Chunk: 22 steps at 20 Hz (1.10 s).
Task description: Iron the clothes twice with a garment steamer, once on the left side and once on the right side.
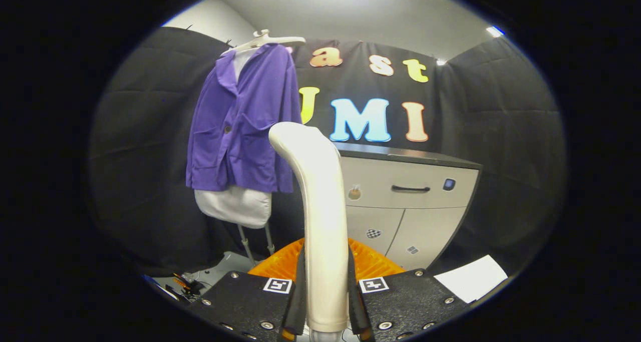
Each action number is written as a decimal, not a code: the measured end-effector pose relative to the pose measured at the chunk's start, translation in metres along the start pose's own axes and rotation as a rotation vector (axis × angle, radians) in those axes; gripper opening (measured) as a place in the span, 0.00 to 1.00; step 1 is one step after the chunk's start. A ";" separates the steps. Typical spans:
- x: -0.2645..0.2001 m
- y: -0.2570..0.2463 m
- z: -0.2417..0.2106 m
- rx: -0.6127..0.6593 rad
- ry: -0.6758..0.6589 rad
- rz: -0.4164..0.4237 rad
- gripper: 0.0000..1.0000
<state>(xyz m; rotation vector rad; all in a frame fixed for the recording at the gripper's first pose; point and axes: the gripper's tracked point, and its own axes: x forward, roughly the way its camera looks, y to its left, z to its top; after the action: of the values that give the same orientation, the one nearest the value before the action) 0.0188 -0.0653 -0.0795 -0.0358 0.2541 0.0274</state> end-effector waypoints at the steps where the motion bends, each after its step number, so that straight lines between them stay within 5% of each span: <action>1: -0.006 -0.013 0.008 0.011 -0.016 -0.015 0.34; 12: -0.061 -0.111 0.073 0.084 -0.159 -0.149 0.34; 22: -0.077 -0.100 0.092 0.082 -0.204 -0.198 0.34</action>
<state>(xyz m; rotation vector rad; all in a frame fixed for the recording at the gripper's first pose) -0.0293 -0.1634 0.0324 0.0239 0.0465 -0.1752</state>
